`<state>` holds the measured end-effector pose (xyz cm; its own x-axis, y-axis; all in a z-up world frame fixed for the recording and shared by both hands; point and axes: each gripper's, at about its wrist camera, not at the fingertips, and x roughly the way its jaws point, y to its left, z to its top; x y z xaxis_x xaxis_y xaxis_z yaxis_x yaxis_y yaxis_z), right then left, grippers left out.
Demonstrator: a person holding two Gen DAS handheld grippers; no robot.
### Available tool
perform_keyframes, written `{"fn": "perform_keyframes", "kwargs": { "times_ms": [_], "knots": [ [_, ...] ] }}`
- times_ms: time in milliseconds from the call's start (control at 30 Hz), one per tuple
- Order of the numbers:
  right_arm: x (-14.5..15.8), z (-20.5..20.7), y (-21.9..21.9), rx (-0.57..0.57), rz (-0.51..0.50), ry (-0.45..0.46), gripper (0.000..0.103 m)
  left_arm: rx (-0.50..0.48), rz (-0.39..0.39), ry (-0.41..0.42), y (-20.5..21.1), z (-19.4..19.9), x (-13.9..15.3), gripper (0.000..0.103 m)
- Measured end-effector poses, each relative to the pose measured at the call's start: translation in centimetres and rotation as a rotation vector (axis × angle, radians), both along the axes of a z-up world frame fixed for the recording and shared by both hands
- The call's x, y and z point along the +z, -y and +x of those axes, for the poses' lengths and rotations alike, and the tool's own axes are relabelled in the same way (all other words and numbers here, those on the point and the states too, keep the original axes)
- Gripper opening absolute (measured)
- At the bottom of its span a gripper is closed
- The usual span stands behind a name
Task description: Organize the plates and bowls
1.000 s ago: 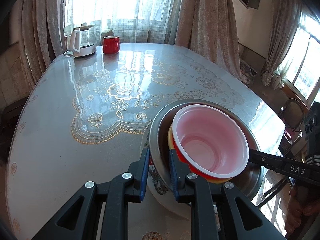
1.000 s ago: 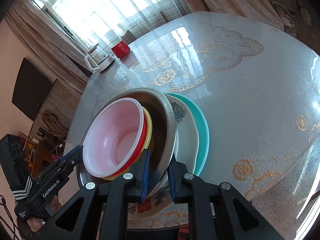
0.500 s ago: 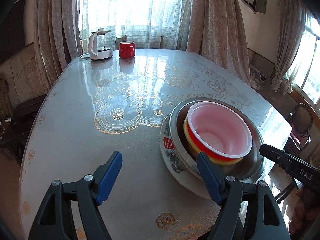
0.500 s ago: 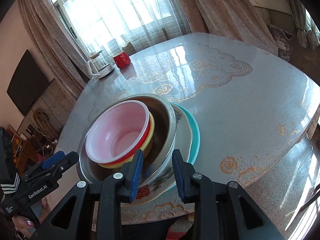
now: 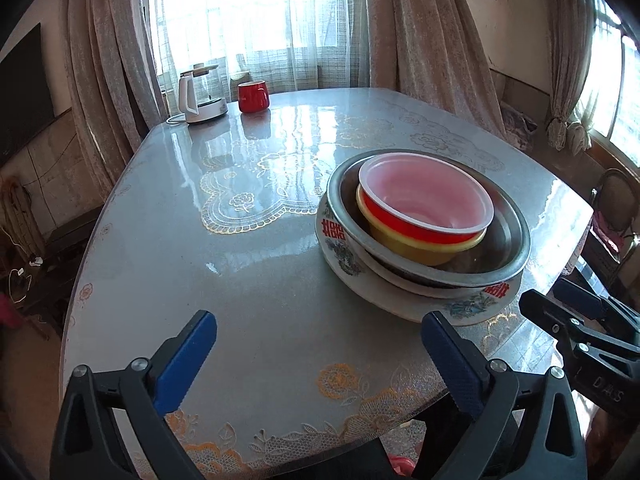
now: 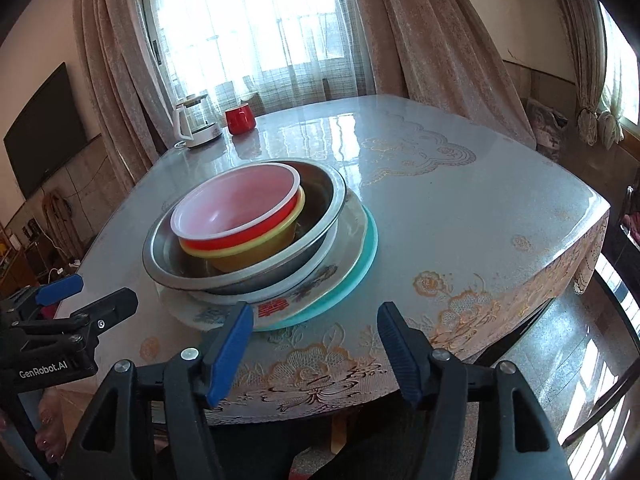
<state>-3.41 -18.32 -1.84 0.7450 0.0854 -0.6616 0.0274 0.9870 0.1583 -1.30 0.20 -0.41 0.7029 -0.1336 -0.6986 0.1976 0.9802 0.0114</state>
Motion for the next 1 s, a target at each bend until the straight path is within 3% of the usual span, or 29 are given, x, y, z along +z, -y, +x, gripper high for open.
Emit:
{"fn": "perform_keyframes", "kwargs": {
  "times_ms": [1000],
  "knots": [
    [-1.2, -1.7, -1.3, -0.018, 0.012, -0.041, 0.066, -0.02, -0.029, -0.016, 0.0, -0.7, -0.6, 0.103]
  ]
}}
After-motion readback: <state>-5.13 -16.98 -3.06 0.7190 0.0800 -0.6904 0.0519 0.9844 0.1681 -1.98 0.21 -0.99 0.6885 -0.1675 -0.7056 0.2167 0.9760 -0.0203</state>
